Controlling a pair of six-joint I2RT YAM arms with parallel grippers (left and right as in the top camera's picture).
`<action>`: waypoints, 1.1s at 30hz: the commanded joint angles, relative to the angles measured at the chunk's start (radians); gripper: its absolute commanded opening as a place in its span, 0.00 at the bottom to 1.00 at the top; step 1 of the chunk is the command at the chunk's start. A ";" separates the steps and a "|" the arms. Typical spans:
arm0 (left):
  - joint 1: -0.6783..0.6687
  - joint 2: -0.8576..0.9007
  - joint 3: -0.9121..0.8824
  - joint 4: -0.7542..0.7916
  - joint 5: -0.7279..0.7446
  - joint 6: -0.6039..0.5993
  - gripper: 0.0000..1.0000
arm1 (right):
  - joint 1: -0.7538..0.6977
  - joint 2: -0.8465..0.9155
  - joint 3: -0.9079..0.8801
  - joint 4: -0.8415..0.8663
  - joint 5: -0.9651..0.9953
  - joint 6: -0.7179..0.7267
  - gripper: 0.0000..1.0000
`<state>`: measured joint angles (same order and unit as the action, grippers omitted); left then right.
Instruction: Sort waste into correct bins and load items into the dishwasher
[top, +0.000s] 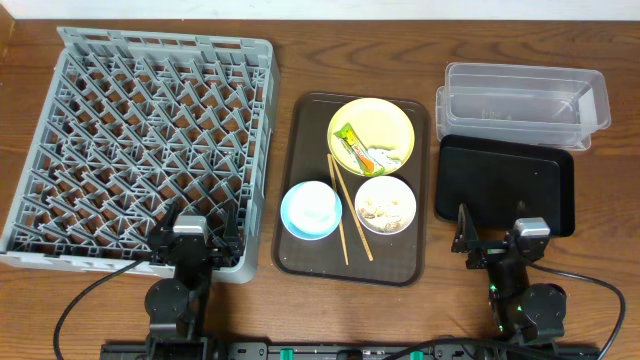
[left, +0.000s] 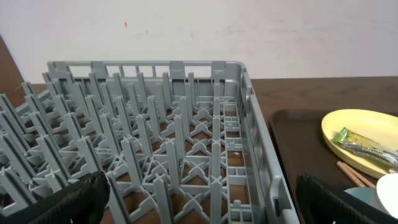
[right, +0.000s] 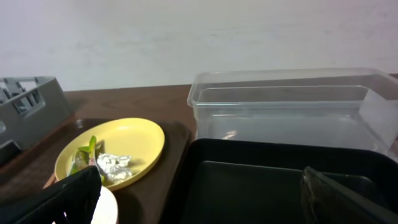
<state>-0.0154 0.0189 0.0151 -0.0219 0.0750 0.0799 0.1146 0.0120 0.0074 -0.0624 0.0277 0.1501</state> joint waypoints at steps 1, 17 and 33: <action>-0.003 0.017 -0.011 -0.042 0.011 0.013 0.97 | 0.010 0.009 0.031 0.002 0.021 0.047 0.99; -0.003 0.122 0.154 -0.138 0.036 -0.101 0.97 | 0.010 0.541 0.440 -0.125 0.007 -0.005 0.99; -0.003 0.602 0.711 -0.698 0.037 -0.101 0.97 | 0.011 1.245 1.084 -0.526 -0.171 -0.148 0.99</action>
<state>-0.0151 0.5774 0.6590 -0.6857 0.1028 -0.0044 0.1146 1.2217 1.0313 -0.5900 -0.0883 0.0349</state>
